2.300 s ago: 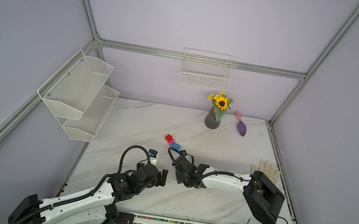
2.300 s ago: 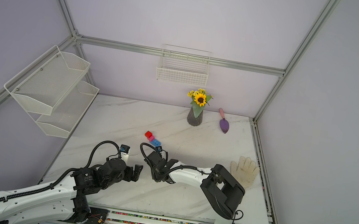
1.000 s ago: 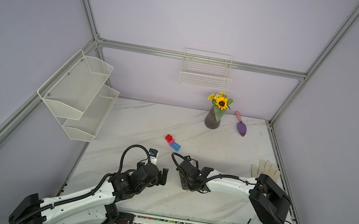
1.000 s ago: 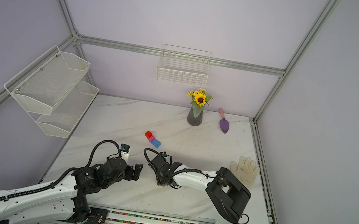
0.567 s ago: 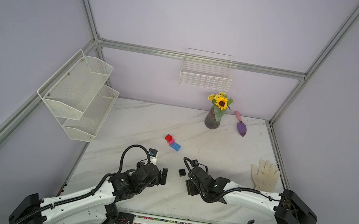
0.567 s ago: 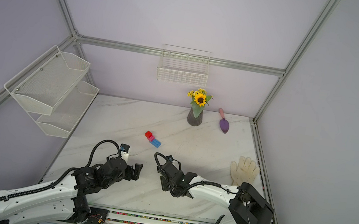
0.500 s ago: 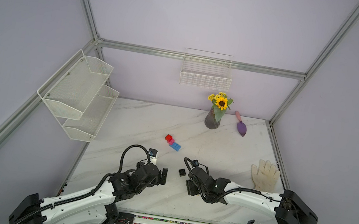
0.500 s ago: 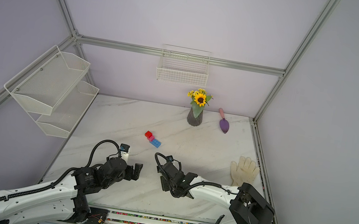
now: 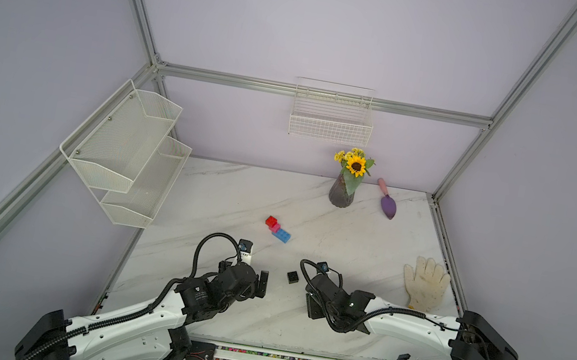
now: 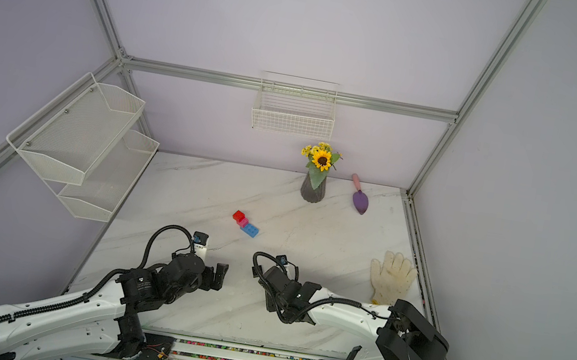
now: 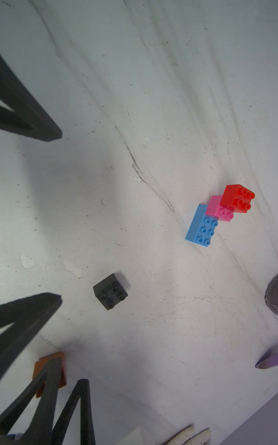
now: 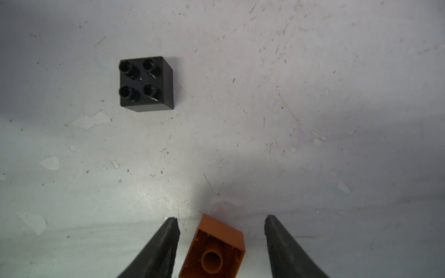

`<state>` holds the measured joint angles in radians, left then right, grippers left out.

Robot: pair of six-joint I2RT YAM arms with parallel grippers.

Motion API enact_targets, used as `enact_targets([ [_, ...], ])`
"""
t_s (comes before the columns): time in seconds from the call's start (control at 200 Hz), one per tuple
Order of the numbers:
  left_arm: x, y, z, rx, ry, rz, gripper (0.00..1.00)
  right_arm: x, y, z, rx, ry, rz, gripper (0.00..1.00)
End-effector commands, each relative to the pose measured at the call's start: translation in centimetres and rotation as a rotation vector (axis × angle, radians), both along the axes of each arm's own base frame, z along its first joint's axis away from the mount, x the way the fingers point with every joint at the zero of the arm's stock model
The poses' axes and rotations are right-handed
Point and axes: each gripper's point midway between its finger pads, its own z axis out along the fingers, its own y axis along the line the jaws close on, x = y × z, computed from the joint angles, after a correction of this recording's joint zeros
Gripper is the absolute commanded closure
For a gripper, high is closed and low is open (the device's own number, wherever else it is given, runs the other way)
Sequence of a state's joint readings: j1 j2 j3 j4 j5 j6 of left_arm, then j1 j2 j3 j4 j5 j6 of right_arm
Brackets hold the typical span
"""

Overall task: Assemble the letter v with lego
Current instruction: Pick up the lego brick from the center of the board.

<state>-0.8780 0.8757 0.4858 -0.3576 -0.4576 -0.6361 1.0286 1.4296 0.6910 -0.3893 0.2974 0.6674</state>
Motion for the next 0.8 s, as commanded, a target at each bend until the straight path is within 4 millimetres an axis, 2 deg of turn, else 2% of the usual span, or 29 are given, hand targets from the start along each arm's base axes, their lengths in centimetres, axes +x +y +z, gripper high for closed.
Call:
enact_targets([
  [0.0, 0.4, 0.0, 0.5, -0.022, -0.018, 0.033, 0.0, -0.4, -0.7, -0.7, -0.036, 0.011, -0.124, 0.42],
  [0.17, 0.5, -0.2, 0.5, -0.012, -0.015, 0.025, 0.0, -0.8, -1.4, -0.5, -0.077, -0.038, -0.198, 0.44],
  [0.235, 0.5, -0.2, 0.5, -0.01, -0.014, 0.024, 0.0, -0.9, -1.5, -0.2, -0.066, -0.053, -0.213, 0.5],
  [0.535, 0.5, -0.3, -0.1, -0.02, -0.011, 0.026, 0.0, -0.6, -1.5, 0.7, -0.099, -0.087, -0.21, 0.5],
  [0.69, 0.6, -0.5, -0.1, -0.023, -0.012, 0.023, 0.0, -0.7, -1.5, 0.3, -0.105, -0.078, -0.2, 0.51],
  [0.795, 0.6, -0.6, -0.1, -0.025, -0.013, 0.02, 0.0, -0.9, -1.7, -0.1, -0.11, -0.071, -0.202, 0.57],
])
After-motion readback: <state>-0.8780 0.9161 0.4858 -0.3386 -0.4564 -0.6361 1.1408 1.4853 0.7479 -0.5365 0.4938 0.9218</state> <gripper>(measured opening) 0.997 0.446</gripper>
